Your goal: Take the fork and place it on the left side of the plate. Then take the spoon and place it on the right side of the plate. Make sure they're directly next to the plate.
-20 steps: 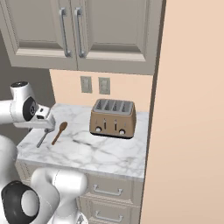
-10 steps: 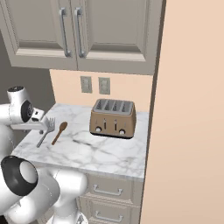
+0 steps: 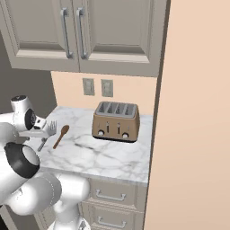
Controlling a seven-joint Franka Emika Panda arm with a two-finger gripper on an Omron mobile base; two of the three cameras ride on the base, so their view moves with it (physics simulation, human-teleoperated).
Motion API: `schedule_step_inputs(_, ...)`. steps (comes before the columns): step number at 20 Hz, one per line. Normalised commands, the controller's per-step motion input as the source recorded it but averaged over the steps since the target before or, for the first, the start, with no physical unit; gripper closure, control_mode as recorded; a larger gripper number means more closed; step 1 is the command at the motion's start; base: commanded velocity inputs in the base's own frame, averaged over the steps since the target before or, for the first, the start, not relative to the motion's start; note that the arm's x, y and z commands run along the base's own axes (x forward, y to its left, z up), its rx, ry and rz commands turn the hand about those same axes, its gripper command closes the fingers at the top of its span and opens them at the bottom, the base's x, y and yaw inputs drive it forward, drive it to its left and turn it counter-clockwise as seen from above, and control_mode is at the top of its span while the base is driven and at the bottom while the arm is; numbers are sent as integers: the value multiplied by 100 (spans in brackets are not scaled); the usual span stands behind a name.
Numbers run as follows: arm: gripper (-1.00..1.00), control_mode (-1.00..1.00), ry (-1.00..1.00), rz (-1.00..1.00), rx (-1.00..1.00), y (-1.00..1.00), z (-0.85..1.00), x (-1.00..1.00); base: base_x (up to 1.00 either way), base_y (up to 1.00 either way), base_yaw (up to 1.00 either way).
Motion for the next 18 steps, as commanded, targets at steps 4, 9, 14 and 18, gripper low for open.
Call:
schedule_step_inputs(4, -100, -100, 0, -7, 0, 2, -35, 23, 0, 0, 0)
schedule_step_inputs(9, -100, -100, 0, -6, 0, 5, -27, 25, 0, 0, 0)
schedule_step_inputs(14, -100, -100, 0, -5, 0, 17, -19, 25, 0, 0, 0)
schedule_step_inputs(18, -100, -100, 0, -3, 0, 14, -21, 22, 0, 0, 0)
